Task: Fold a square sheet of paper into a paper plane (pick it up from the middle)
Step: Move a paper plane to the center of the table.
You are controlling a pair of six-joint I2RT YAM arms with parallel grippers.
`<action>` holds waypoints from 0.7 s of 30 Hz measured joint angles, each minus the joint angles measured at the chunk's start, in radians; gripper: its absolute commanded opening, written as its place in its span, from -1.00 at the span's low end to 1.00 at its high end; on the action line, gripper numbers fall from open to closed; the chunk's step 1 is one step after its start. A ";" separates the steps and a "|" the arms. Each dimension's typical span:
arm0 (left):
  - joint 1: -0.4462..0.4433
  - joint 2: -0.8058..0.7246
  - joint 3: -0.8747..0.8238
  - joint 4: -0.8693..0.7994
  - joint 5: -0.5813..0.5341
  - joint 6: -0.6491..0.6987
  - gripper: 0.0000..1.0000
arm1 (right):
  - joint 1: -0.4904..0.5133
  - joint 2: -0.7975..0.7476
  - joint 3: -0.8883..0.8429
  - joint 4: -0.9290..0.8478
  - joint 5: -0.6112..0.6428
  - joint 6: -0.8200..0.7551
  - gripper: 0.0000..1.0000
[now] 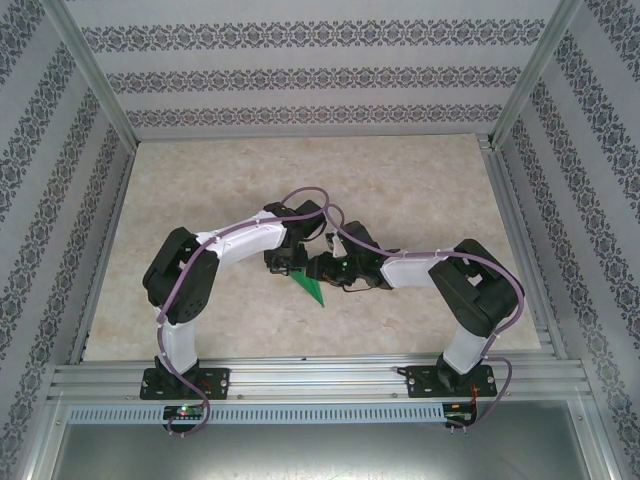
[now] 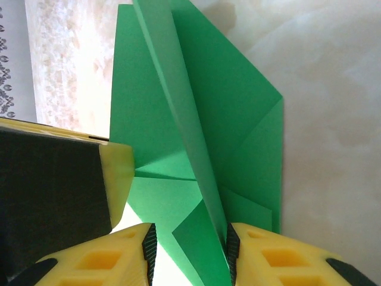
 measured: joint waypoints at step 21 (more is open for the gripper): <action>0.001 -0.002 -0.039 0.023 0.004 -0.003 -0.47 | -0.015 0.032 0.023 -0.040 0.034 -0.055 -0.19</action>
